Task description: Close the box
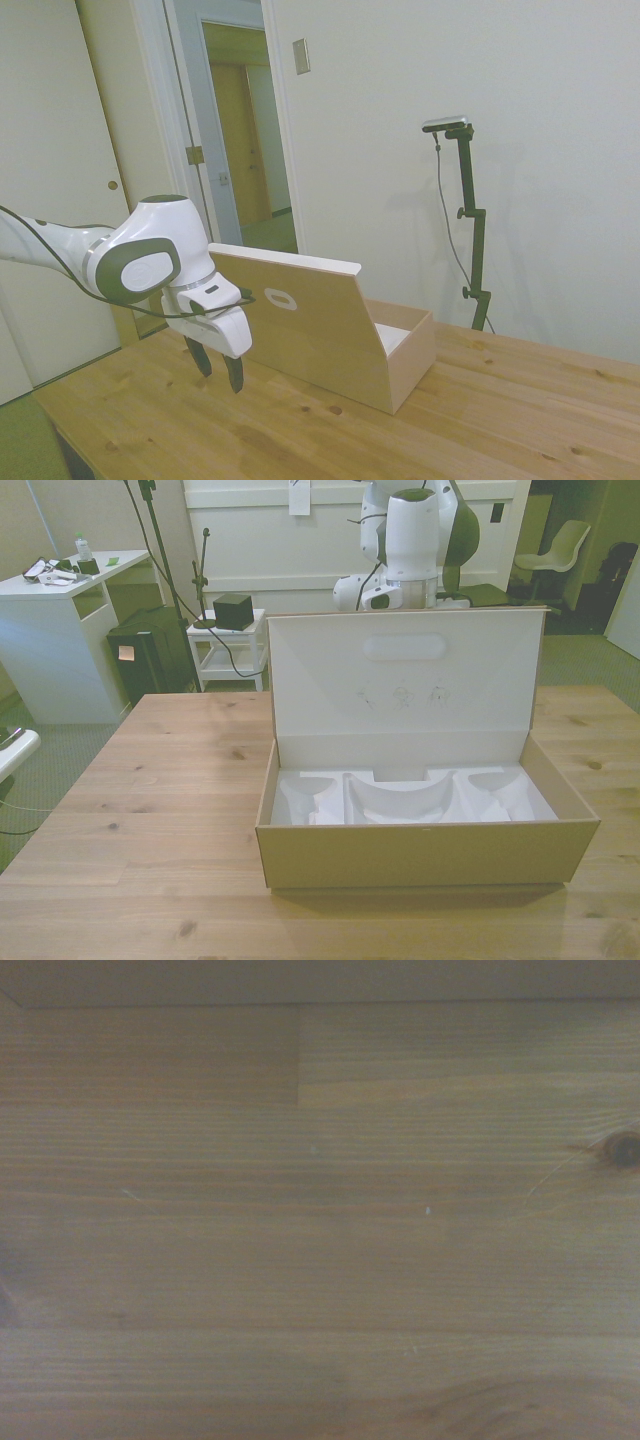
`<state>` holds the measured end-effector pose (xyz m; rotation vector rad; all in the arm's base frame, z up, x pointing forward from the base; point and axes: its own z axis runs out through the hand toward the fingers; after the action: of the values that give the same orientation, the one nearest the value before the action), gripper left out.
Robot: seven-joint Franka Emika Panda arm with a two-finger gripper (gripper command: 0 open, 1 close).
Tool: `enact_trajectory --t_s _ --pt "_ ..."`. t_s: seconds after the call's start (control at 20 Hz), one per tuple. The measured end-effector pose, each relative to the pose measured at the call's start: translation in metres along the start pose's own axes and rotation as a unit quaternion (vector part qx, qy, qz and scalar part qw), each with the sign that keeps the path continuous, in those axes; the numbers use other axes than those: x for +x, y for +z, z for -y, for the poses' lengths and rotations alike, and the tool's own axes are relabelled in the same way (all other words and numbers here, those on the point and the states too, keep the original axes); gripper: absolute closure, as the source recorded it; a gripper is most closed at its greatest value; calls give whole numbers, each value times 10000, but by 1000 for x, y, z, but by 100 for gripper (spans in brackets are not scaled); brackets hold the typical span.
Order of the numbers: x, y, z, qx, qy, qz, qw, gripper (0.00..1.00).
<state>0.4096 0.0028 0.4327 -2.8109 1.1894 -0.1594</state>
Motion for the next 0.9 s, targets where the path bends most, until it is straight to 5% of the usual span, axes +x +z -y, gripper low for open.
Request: enact_trajectory --t_s 0.35,0.9 --pt "8 -9 -9 39 169 -117 9998 0" --pt "58 -80 -51 484 572 -716 9946 0"
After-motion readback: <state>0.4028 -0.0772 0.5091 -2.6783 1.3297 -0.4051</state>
